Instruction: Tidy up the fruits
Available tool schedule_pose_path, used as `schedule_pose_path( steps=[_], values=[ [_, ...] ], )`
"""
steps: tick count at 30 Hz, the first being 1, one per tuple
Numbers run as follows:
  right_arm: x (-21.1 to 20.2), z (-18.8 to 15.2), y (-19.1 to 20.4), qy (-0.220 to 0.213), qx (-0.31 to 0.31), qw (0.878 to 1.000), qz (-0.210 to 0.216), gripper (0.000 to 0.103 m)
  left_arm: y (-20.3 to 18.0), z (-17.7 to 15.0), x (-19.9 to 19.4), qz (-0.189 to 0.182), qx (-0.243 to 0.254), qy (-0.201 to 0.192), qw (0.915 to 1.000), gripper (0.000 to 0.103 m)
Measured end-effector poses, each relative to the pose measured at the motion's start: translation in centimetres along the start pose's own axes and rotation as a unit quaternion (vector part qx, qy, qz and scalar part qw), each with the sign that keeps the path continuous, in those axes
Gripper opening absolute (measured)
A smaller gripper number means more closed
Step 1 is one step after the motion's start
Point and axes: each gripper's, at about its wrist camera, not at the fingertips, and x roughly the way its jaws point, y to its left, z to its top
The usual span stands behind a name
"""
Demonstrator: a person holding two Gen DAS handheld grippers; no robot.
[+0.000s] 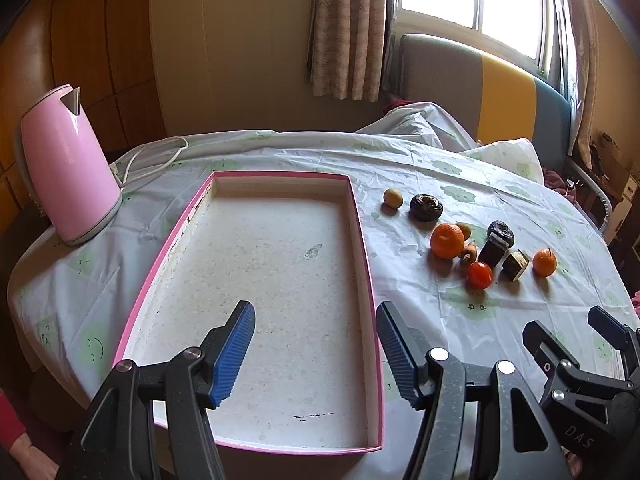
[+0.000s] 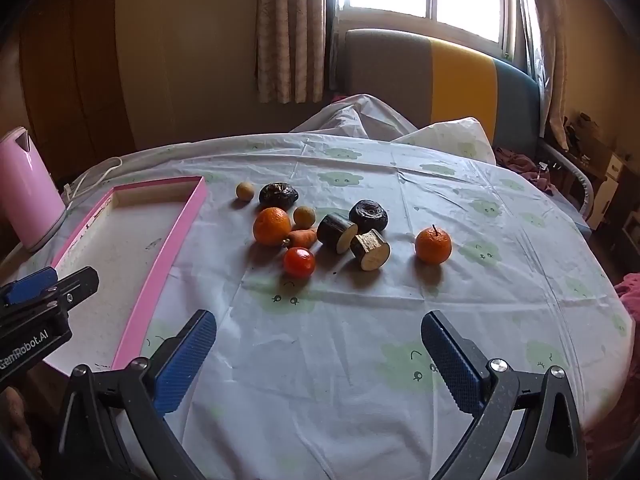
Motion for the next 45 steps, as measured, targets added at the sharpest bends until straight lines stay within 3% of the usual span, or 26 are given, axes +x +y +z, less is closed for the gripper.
schedule_pose_path(
  steps=[37,42,45],
  values=[
    [-0.3,0.3,-2.6,-0.011,0.017,1.000,-0.016,0.103,-1.6,0.1,-0.3,-0.013,0.023,0.000,0.9996,0.064],
    [0.1,0.5,-3.7,-0.006,0.028,1.000,-0.011,0.103,-2.2,0.0,0.0,-0.029,0.033,0.005,0.9990,0.064],
    [0.5,0.6,-5.0,-0.003,0.042,0.999,-0.005,0.102,-2.8,-0.1,0.3,-0.072,0.045,0.016,0.9963,0.064]
  ],
)
